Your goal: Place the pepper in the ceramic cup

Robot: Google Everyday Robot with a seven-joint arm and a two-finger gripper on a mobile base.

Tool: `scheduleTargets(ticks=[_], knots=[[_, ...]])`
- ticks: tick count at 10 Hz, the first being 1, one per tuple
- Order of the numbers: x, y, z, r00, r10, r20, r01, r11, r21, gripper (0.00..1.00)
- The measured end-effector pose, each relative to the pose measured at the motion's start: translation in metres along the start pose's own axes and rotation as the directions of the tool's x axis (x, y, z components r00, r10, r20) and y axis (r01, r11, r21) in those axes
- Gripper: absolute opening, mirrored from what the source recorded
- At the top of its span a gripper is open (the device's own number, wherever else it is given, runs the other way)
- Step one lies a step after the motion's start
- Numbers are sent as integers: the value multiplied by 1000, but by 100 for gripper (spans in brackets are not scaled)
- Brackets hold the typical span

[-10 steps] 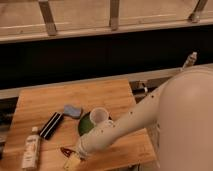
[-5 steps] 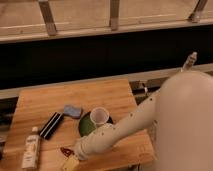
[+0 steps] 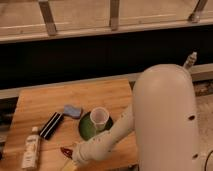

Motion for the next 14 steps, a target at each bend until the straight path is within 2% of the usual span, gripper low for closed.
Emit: scheduleTargets(ticks=[1,2,8,9,12,14], knots=[[0,0,0,1000,0,-2,0,1000,1,77],[2,-1,-2,1000,5,-5,-5,1000,4,69],[3,-4,-6,1000,11,-8,-11,1000,9,8],[4,-3,-6,1000,10,-10,-10,1000,6,2],[9,2,-7,1000,9,-21,-9,1000,-1,0],[-9,-1,-14,999,-36,6,36,998,44,0]])
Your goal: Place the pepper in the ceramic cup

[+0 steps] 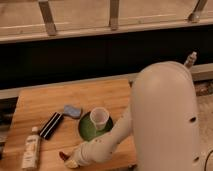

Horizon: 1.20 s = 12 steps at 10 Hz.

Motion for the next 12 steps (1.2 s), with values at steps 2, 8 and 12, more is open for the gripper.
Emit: scheduleTargets(ticks=[2,8,12], knots=[[-30,-5,-21,999,-49,12,48,998,37,0],[-97,-24,-97,992,-122,2,120,978,171,0],[-82,-59,-135,964,-106,244,46,970,237,0]])
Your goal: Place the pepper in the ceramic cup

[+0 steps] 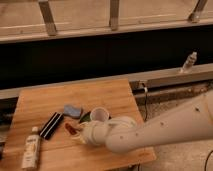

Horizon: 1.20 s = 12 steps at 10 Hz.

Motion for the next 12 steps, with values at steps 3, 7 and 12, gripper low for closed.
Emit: scheduleTargets(ticks=[3,7,12], knots=[[5,-29,-25,950,67,305,-96,992,81,0],[12,-42,-49,889,75,452,-148,980,129,0],[-8,-49,-65,945,18,326,-78,982,174,0]])
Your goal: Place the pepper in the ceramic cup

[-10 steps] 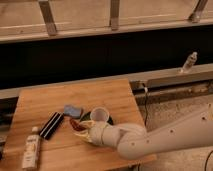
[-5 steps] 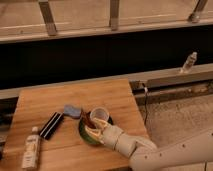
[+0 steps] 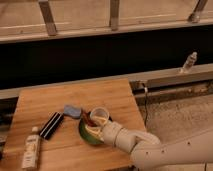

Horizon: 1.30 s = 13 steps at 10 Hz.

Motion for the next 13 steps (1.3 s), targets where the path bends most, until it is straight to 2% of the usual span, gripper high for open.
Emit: scheduleTargets(ticks=[3,5,7,10,13], knots=[[-27,-14,-9,998,-56,32,55,998,28,0],[-29,-28,-12,996,-61,58,58,997,51,0],[-23,-40,-8,994,-59,88,54,997,57,0],[-16,-52,5,993,-50,109,45,998,46,0],[-11,-59,19,992,-40,120,38,999,17,0]])
